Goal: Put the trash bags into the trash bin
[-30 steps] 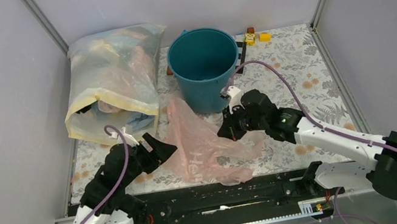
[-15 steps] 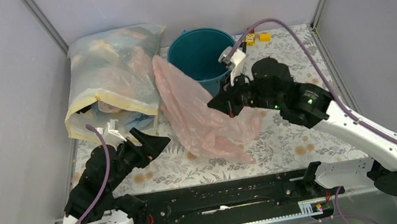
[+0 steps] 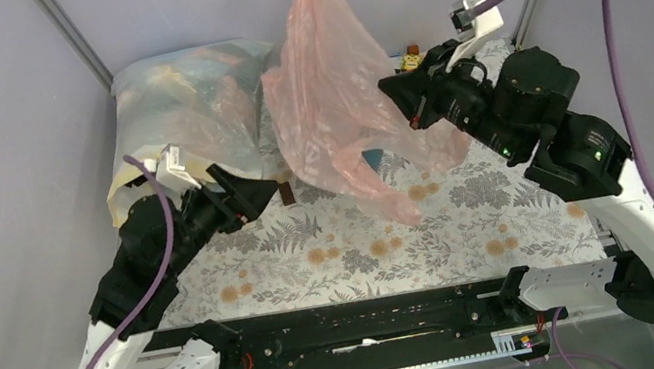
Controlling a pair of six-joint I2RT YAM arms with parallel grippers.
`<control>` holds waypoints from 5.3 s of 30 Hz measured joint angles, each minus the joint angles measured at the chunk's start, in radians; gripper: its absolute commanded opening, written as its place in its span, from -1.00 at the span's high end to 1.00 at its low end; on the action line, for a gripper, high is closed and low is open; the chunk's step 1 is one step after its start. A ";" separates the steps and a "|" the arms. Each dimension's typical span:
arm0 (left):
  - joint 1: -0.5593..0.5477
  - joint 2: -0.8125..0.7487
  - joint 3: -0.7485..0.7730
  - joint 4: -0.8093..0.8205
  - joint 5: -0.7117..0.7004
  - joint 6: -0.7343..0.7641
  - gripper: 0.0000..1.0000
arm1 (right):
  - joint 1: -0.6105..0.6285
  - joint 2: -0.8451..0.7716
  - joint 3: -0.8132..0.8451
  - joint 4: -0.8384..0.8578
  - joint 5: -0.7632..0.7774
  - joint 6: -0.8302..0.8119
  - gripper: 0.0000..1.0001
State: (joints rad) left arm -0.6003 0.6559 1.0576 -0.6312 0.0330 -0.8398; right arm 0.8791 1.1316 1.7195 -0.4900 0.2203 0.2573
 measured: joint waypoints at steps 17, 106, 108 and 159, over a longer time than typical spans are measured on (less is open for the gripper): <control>-0.002 0.306 0.058 0.205 0.153 0.018 -0.74 | 0.000 0.120 0.042 -0.108 0.103 0.011 -0.09; -0.634 0.616 0.536 -0.350 -0.906 0.394 0.73 | 0.000 0.261 -0.019 -0.095 0.118 0.073 0.40; -0.628 0.616 0.529 -0.346 -0.894 0.397 1.00 | 0.000 0.261 -0.019 -0.095 0.118 0.073 0.34; -0.249 0.633 0.784 -0.322 -0.486 0.448 1.00 | -0.339 1.088 0.613 -0.354 -0.261 0.082 1.00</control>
State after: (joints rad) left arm -0.8490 1.2892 1.8420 -0.9527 -0.4526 -0.3916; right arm 0.5404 2.2196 2.3329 -0.8440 -0.0402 0.3397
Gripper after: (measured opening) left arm 0.003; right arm 0.014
